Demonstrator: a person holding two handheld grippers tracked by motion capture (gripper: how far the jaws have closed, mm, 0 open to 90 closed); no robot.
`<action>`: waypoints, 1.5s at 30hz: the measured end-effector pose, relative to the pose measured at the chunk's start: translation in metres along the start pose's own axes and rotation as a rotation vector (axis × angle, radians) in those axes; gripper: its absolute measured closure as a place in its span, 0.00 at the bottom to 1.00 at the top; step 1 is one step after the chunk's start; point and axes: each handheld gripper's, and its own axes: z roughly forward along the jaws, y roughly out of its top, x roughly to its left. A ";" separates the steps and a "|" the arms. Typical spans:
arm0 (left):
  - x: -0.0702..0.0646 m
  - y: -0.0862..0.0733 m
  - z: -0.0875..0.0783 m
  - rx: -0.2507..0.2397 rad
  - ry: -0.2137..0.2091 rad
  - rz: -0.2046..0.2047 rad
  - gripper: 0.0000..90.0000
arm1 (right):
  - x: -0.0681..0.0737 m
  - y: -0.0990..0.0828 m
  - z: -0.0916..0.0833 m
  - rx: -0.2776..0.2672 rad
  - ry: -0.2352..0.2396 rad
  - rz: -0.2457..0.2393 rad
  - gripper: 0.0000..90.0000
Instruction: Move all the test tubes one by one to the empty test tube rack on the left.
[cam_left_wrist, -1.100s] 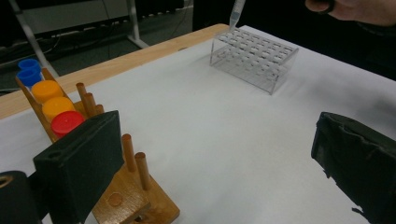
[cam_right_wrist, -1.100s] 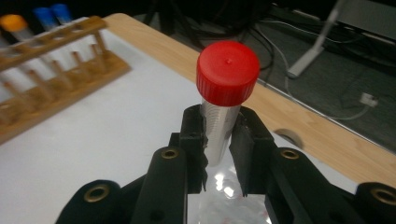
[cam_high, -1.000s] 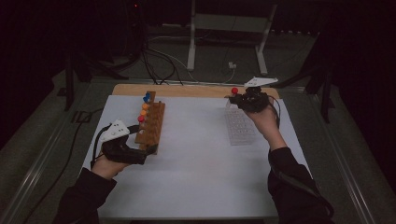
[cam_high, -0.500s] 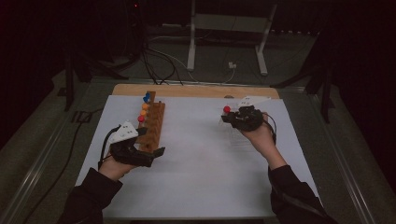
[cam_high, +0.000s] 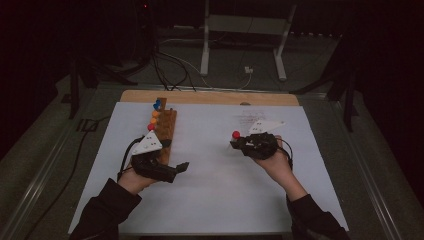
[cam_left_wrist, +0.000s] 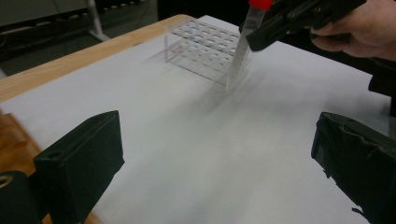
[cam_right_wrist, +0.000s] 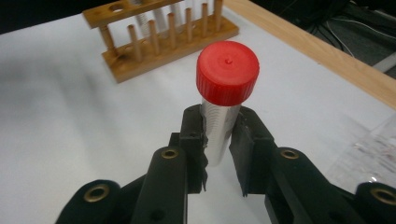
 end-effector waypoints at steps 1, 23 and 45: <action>-0.001 0.001 0.002 0.002 -0.006 0.003 0.03 | 0.003 -0.001 0.000 -0.002 0.007 -0.002 0.84; -0.031 0.032 0.042 -0.002 -0.108 0.063 0.16 | 0.053 -0.007 0.003 -0.016 0.112 -0.061 0.84; -0.046 0.044 0.069 0.010 -0.155 0.155 0.77 | 0.059 -0.007 0.005 -0.008 0.120 -0.073 0.84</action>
